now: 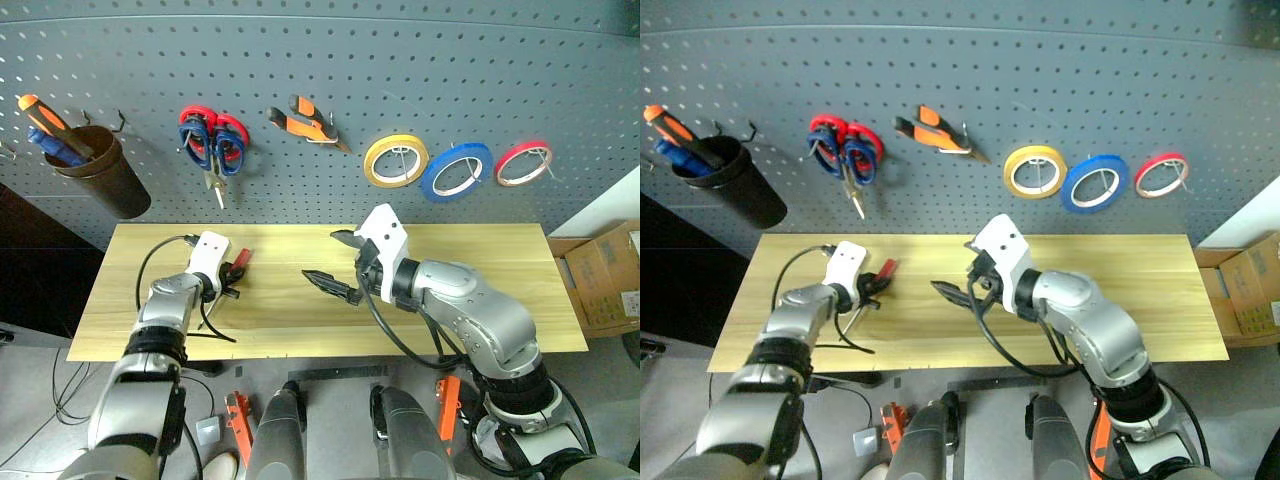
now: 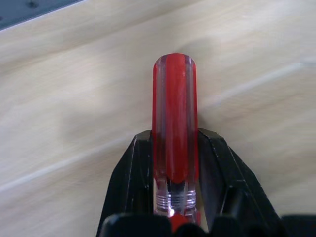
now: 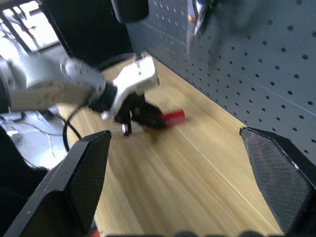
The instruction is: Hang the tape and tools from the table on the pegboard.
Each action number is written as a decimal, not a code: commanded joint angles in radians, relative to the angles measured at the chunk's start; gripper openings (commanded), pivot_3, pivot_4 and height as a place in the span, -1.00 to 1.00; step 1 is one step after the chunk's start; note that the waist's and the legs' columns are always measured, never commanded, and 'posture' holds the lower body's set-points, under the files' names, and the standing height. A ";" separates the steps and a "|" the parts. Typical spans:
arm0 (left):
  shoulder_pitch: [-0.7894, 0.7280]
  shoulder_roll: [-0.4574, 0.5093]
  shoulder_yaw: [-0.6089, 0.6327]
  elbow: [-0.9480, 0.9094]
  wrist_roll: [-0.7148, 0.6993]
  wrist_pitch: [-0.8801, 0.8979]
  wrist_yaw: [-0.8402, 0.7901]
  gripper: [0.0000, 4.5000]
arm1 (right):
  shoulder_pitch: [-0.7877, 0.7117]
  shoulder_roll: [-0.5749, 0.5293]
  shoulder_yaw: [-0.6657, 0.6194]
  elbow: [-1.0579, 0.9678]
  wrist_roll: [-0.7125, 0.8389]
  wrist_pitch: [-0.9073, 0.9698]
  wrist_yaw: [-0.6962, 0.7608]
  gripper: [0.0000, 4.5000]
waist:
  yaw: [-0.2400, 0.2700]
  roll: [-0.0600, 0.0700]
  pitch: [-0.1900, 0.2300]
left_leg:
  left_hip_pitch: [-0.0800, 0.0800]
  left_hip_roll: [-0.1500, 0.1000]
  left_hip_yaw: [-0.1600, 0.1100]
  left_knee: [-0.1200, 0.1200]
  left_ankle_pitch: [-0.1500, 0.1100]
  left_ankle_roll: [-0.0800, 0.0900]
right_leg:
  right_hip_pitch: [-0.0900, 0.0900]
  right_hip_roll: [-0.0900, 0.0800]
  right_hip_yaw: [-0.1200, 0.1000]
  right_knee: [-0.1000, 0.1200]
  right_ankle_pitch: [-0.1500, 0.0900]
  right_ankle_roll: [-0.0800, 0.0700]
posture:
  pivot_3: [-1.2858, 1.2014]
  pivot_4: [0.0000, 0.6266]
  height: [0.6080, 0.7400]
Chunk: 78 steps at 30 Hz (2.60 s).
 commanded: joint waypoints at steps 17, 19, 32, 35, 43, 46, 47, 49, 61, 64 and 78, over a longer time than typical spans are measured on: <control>0.135 -0.056 0.123 -0.939 0.212 -0.028 0.519 -0.61 | -0.028 0.214 -0.170 0.117 0.257 -0.307 0.083 1.00 | 0.065 -0.016 -0.111 | 0.000 0.000 -0.002 -0.001 0.003 -0.006 | 0.003 0.003 -0.002 -0.010 0.004 0.000 | 0.19 -0.88 1.00; 0.072 -0.028 0.130 -0.904 0.225 -0.063 0.535 -0.61 | -0.072 0.238 -0.188 0.151 0.268 -0.323 0.071 1.00 | 0.072 -0.018 -0.125 | 0.000 0.000 -0.001 -0.001 0.003 -0.006 | 0.003 0.003 -0.002 -0.010 0.004 0.000 | 0.19 -0.91 1.00; -0.500 0.040 0.154 -0.150 0.097 -0.338 0.506 -0.61 | -0.167 0.270 -0.194 0.257 0.215 -0.452 0.039 1.00 | 0.119 -0.021 -0.187 | 0.001 0.000 0.000 0.000 0.004 -0.007 | 0.005 0.005 -0.002 -0.011 0.007 -0.001 | 0.16 -1.00 1.00; -0.572 0.035 0.159 0.031 0.071 -0.408 0.495 -0.61 | -0.151 0.260 -0.192 0.245 0.206 -0.455 0.029 1.00 | 0.116 -0.022 -0.189 | 0.002 0.000 0.001 0.000 0.004 -0.007 | 0.005 0.005 -0.001 -0.010 0.007 -0.001 | 0.15 -1.00 1.00; -0.588 -0.002 0.211 0.332 -0.019 -0.450 0.515 -0.61 | -0.127 0.229 -0.190 0.219 0.190 -0.458 0.004 1.00 | 0.105 -0.022 -0.189 | 0.001 0.000 0.001 0.000 0.004 -0.007 | 0.004 0.005 -0.001 -0.008 0.007 -0.001 | 0.11 -0.97 1.00; -0.545 -0.022 0.224 0.348 -0.045 -0.442 0.518 -0.61 | -0.107 0.210 -0.191 0.196 0.190 -0.444 -0.003 1.00 | 0.099 -0.022 -0.189 | 0.001 0.000 0.001 0.000 0.004 -0.007 | 0.004 0.005 -0.001 -0.008 0.008 -0.001 | 0.11 -0.95 1.00; -0.536 -0.025 0.225 0.343 -0.050 -0.442 0.519 -0.61 | -0.101 0.205 -0.192 0.189 0.193 -0.440 -0.005 1.00 | 0.097 -0.022 -0.189 | 0.001 0.000 0.001 0.000 0.004 -0.007 | 0.004 0.005 -0.001 -0.008 0.008 -0.001 | 0.11 -0.95 1.00; -0.521 -0.025 0.222 0.331 -0.052 -0.447 0.523 -0.61 | -0.094 0.197 -0.192 0.181 0.197 -0.435 -0.011 1.00 | 0.092 -0.022 -0.189 | 0.001 0.000 0.001 0.000 0.004 -0.007 | 0.004 0.005 -0.001 -0.008 0.008 -0.001 | 0.11 -0.94 1.00; -0.415 -0.073 0.233 0.102 -0.107 -0.367 0.558 0.86 | -0.098 0.192 -0.177 0.194 0.194 -0.439 -0.014 1.00 | 0.083 -0.022 -0.191 | 0.017 0.000 0.001 0.000 0.004 -0.007 | 0.019 0.005 0.000 -0.008 0.008 -0.002 | 0.11 -0.92 1.00; -0.390 -0.083 0.235 0.021 -0.117 -0.314 0.563 0.98 | -0.094 0.184 -0.179 0.191 0.196 -0.439 -0.010 1.00 | 0.080 -0.022 -0.192 | 0.017 0.000 0.001 0.001 0.004 -0.007 | 0.019 0.005 0.000 -0.007 0.008 -0.002 | 0.11 -0.93 1.00; -0.096 -0.234 0.032 -0.821 -0.246 0.097 0.458 0.98 | 0.118 0.049 -0.166 0.039 -0.011 -0.469 -0.158 1.00 | 0.077 -0.021 -0.212 | 0.018 0.000 0.002 0.001 0.005 -0.006 | 0.020 0.005 0.002 -0.008 0.008 -0.003 | 0.12 -0.93 1.00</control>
